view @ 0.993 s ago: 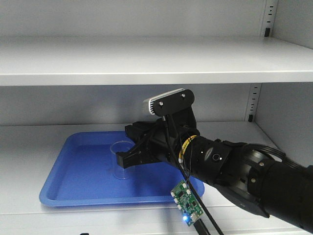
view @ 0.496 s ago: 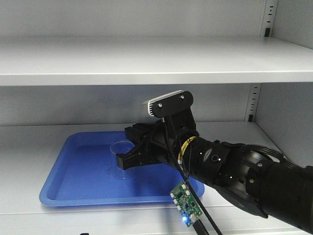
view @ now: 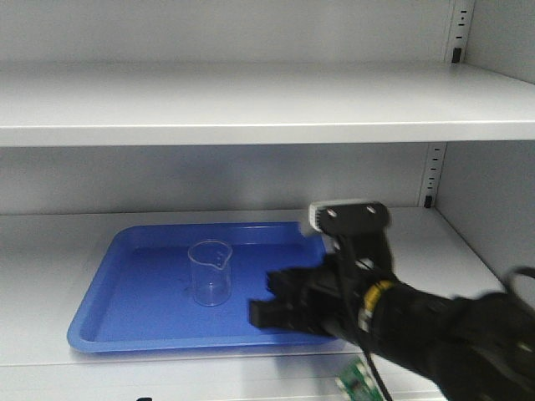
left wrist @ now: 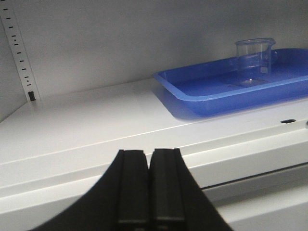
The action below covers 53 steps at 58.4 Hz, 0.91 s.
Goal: Pick beaker and place in left cabinet
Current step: 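Withdraw the right gripper away from the beaker out of the cabinet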
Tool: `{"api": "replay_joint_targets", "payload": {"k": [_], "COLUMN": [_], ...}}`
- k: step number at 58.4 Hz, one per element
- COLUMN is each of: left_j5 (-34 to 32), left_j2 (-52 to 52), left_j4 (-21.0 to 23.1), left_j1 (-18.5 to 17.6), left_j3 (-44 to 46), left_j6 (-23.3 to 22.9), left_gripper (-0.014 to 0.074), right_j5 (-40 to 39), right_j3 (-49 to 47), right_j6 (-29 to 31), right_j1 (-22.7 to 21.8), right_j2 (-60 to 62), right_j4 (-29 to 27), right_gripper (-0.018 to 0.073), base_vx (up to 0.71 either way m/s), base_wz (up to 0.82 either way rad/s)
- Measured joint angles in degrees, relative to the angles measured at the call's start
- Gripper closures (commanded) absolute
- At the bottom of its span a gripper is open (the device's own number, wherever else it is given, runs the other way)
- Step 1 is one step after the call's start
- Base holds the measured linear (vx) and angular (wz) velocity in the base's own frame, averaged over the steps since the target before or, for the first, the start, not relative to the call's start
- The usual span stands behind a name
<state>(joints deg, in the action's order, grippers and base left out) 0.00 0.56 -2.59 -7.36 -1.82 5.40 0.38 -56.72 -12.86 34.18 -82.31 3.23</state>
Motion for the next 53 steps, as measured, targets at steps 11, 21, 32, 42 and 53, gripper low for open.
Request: {"api": "replay_joint_targets", "payload": {"k": [11,21,32,42,53], "left_j5": [0.0,0.0,0.0,0.0,0.0], "left_j2": [0.0,0.0,0.0,0.0,0.0], "left_j4": [0.0,0.0,0.0,0.0,0.0], "left_j1": [0.0,0.0,0.0,0.0,0.0], "left_j3": [0.0,0.0,0.0,0.0,0.0], "left_j6": [0.0,0.0,0.0,0.0,0.0], "left_gripper": [0.0595,0.0595,0.0595,0.0595,0.0595], "right_j5": [0.34,0.34,0.34,0.34,0.36], "right_j3": [9.67,14.76,19.3,24.57,30.9], "right_j6": [5.26,5.87,5.98,6.42,14.15], "right_j1": [-5.05,-10.6,-17.16,-22.35,-23.0], "right_j2": [9.19,15.14,19.61,25.97,35.04], "right_j4": [-4.96,-5.71,-5.82,-5.89,-4.8], "right_gripper": [0.0566,0.0566,0.0566,0.0566,0.0566], "base_vx": [0.0,0.0,0.0,0.0,0.0], "base_wz": [0.0,0.0,0.0,0.0,0.0]}}
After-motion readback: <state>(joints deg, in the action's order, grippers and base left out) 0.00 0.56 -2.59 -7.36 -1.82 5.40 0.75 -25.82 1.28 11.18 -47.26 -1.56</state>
